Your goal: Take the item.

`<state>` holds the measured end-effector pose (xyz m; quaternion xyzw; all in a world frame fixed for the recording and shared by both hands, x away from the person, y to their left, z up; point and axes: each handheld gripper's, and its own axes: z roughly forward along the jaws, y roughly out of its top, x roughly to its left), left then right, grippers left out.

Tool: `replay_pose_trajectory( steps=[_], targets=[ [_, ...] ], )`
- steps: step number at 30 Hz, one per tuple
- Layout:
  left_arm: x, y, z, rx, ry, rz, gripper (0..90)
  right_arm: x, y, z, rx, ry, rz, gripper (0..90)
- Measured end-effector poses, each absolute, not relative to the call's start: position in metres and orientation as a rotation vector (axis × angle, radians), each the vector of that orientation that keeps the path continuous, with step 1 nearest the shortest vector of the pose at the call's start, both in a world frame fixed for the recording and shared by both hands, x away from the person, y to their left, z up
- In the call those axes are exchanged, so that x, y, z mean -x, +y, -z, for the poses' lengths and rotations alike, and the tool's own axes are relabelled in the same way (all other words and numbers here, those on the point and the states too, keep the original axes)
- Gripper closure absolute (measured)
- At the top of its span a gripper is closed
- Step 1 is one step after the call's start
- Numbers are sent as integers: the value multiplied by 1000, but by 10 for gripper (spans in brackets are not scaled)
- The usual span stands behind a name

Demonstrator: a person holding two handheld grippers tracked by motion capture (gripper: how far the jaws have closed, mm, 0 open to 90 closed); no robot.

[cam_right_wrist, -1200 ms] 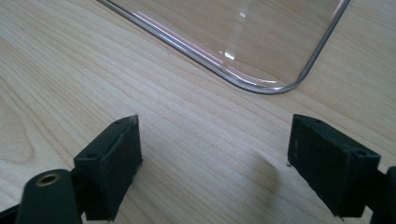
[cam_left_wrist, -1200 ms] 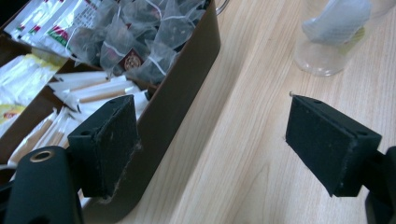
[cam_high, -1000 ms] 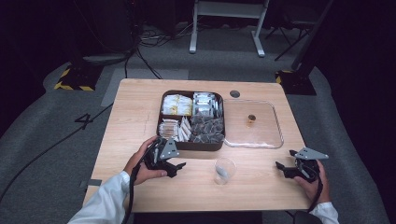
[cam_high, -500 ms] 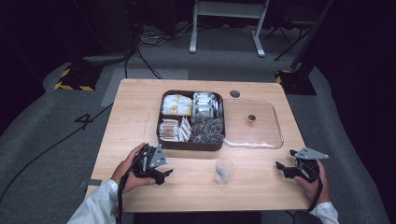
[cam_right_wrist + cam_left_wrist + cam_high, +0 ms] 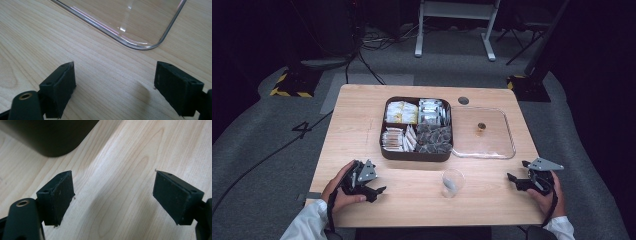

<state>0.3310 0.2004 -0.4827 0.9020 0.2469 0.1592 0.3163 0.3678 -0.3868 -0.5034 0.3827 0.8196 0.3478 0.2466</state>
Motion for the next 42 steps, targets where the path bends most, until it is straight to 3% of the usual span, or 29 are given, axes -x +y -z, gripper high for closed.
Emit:
replay_pose_trajectory(
  steps=[13,42],
  targets=[
    [-330,230,503,-2269,806,-302,205,-367,-386,503,-1038,2230,-945,177],
    [-328,235,505,-2248,824,-316,192,-367,-386,503,-1030,2231,-945,176]
  ],
)
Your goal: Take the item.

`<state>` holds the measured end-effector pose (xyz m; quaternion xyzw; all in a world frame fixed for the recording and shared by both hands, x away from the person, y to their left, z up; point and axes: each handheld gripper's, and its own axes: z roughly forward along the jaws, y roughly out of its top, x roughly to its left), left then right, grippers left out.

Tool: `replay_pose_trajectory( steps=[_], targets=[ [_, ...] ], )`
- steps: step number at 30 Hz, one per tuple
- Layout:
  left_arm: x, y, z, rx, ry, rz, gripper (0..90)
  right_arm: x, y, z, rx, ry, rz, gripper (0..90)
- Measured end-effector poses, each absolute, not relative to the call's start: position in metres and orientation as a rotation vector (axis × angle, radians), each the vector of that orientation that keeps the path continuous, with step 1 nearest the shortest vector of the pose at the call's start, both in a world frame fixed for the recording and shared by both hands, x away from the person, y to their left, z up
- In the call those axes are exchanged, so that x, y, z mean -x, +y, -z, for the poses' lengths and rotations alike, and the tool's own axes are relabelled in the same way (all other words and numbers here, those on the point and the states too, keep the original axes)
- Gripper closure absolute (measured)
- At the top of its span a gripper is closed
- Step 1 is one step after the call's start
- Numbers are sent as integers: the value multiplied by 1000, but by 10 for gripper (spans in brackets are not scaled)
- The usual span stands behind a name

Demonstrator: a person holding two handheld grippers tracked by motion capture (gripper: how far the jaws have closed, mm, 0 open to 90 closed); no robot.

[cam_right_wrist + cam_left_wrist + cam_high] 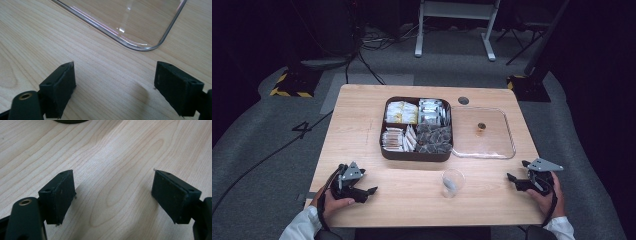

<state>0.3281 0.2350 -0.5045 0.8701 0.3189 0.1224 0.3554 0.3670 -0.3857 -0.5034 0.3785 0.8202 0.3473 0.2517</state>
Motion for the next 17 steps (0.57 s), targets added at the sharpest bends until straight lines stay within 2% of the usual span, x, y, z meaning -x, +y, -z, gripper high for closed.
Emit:
replay_pose_trajectory(
  steps=[17],
  targets=[
    [-328,235,505,-2248,821,-312,189,-367,-385,503,-1022,2234,-946,176]
  ],
)
